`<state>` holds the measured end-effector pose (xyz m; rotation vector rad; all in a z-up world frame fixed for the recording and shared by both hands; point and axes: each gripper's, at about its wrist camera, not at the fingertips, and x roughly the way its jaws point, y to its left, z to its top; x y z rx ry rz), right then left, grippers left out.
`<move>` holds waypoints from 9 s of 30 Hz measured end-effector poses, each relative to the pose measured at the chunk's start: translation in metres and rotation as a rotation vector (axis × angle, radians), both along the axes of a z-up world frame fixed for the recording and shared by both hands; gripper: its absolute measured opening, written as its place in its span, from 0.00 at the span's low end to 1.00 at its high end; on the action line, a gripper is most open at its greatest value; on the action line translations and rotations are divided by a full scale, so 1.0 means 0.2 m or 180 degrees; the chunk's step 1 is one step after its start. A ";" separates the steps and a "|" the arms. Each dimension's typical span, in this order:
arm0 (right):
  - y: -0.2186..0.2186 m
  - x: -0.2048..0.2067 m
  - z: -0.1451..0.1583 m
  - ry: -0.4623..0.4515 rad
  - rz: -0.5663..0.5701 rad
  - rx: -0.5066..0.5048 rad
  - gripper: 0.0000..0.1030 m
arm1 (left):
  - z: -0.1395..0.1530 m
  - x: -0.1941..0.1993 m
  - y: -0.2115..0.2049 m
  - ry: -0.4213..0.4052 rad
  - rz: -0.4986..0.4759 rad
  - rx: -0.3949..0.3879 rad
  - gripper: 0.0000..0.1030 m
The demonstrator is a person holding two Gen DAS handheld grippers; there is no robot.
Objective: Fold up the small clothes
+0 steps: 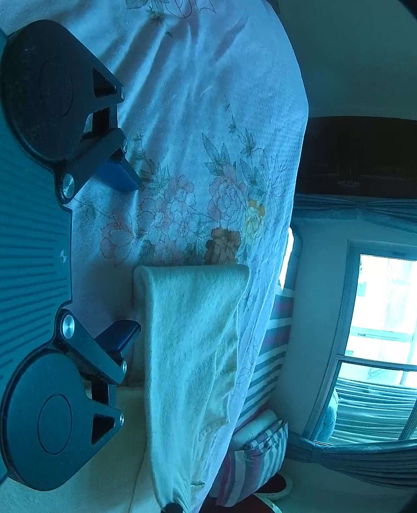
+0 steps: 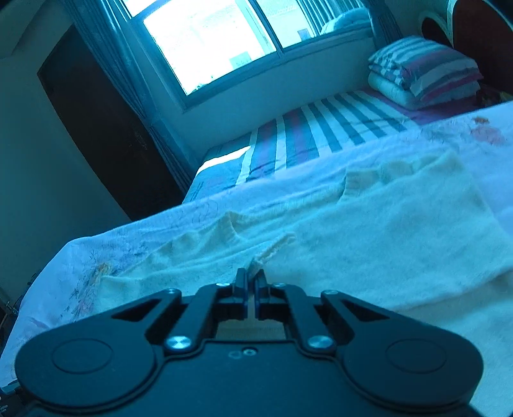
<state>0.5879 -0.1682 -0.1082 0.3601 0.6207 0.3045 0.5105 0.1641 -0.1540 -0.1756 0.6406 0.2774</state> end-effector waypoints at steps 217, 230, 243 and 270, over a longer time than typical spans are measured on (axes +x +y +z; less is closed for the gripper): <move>-1.17 -1.87 -0.31 0.1018 -0.0342 0.1220 0.21 | -0.16 -1.52 -0.23 0.0373 -0.1045 -0.2436 0.42; -1.15 -1.79 -0.34 0.1021 -0.0247 0.1196 0.05 | -0.21 -1.50 -0.29 0.0320 -0.0922 -0.2293 0.07; -1.15 -1.84 -0.27 0.0835 -0.0268 0.1020 0.04 | -0.14 -1.60 -0.23 0.0087 -0.0814 -0.2202 0.04; -1.06 -0.87 0.36 -0.0041 0.0068 0.0671 0.04 | 0.35 -0.65 -0.19 -0.0710 -0.0757 -0.2318 0.04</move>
